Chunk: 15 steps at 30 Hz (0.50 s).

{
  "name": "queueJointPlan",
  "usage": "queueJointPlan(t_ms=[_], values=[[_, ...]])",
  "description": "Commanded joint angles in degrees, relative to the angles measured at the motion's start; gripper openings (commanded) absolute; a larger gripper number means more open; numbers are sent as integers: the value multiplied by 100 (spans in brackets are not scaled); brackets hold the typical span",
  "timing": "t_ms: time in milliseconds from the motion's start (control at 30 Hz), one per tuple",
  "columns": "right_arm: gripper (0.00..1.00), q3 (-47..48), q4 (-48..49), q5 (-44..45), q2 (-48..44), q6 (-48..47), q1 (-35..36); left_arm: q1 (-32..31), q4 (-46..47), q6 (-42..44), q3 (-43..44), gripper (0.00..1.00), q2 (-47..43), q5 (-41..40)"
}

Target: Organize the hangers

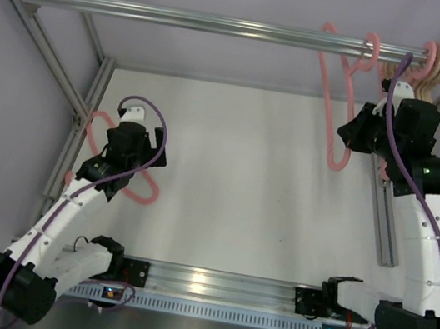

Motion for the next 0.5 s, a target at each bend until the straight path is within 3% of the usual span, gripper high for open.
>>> queueJointPlan(t_ms=[0, 467], values=[[0, 37, -24, -125, 83, 124, -150, 49, -17, 79, -46, 98, -52, 51], [0, 98, -15, -512, 399, 133, -775, 102, -17, 61, -72, 98, -52, 33]])
